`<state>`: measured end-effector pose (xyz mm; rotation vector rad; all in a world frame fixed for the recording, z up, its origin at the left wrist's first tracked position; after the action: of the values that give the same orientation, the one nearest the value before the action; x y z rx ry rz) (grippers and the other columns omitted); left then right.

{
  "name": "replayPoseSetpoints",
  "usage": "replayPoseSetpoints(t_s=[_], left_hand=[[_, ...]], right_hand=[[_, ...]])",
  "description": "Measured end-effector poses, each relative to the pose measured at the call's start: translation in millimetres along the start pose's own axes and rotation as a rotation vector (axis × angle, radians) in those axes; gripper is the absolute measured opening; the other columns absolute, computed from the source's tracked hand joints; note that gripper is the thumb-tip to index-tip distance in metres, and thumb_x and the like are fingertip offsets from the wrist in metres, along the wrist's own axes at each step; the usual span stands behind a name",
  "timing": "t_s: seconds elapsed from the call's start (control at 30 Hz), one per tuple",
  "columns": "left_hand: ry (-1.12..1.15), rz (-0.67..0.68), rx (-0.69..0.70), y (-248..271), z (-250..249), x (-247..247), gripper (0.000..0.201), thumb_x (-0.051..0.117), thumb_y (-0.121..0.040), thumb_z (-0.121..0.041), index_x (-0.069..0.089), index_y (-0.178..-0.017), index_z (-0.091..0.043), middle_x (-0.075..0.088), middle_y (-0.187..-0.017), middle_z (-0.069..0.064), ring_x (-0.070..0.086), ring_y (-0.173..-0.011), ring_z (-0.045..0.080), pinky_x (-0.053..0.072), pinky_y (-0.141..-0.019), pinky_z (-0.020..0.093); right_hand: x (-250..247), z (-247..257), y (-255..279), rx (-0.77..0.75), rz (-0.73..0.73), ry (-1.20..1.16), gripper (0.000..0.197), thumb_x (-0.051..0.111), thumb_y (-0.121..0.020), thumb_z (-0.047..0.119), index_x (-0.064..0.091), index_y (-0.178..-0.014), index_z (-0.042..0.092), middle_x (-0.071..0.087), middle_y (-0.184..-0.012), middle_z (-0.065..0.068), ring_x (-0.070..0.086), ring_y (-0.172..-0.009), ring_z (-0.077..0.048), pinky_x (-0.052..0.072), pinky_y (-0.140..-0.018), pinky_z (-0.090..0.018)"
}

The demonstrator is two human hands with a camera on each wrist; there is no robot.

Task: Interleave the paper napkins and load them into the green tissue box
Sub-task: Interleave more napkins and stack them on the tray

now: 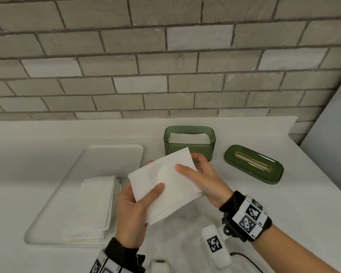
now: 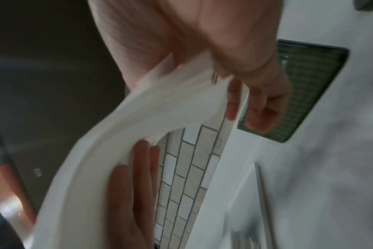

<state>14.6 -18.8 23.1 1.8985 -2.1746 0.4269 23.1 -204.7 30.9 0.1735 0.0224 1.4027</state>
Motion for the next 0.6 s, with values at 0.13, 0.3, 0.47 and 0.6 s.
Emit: replayPoseSetpoints(t_s=[0.13,0.3,0.47,0.6], left_hand=[[0.028,0.013,0.003,-8,3,3,0.095,0.076,-0.063,-0.002,0.043,-0.143,-0.042,0.075,-0.108,-0.006,0.072,-0.099,0.015,0.061,-0.075,0.029],[-0.14,-0.039,-0.109,-28,30,-12,0.121,0.089,-0.055,0.005,0.028,-0.151,-0.037,0.074,-0.114,-0.004,0.072,-0.101,0.012,0.06,-0.081,0.029],[-0.26,0.0,-0.082,-45,43,-9,0.043,0.075,-0.071,0.017,0.076,-0.104,-0.01,0.079,-0.097,0.007,0.073,-0.088,0.014,0.057,-0.074,0.02],[-0.32,0.01,-0.207,-63,70,-9,0.033,0.084,-0.06,0.01,0.078,-0.088,-0.005,0.078,-0.088,0.011,0.073,-0.083,0.025,0.059,-0.073,0.033]], right_hand=[[0,-12,6,0.273,0.207,-0.209,0.064,0.078,-0.069,0.043,0.057,-0.126,0.02,0.07,-0.116,-0.005,0.068,-0.105,-0.022,0.058,-0.077,-0.037],[-18,-20,-10,0.204,0.156,-0.118,0.036,0.078,-0.075,0.006,0.069,-0.11,0.004,0.073,-0.108,-0.013,0.07,-0.098,-0.026,0.057,-0.077,-0.032],[-25,-30,-31,0.045,-0.018,0.083,0.028,0.077,-0.069,-0.011,0.069,-0.096,-0.005,0.073,-0.092,-0.01,0.069,-0.085,-0.019,0.055,-0.079,-0.03],[-22,-44,-46,0.122,-0.11,0.107,0.032,0.066,-0.048,-0.009,0.066,-0.074,0.009,0.062,-0.071,-0.003,0.057,-0.069,-0.017,0.046,-0.061,-0.026]])
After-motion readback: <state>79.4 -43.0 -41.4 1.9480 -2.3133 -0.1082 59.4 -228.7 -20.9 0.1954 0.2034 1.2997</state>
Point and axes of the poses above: each hand's wrist, its own y-axis away from the middle knuckle, its own x-axis out of the palm, z = x × y, the point moved 2 cm from there along -y, towards the middle knuckle
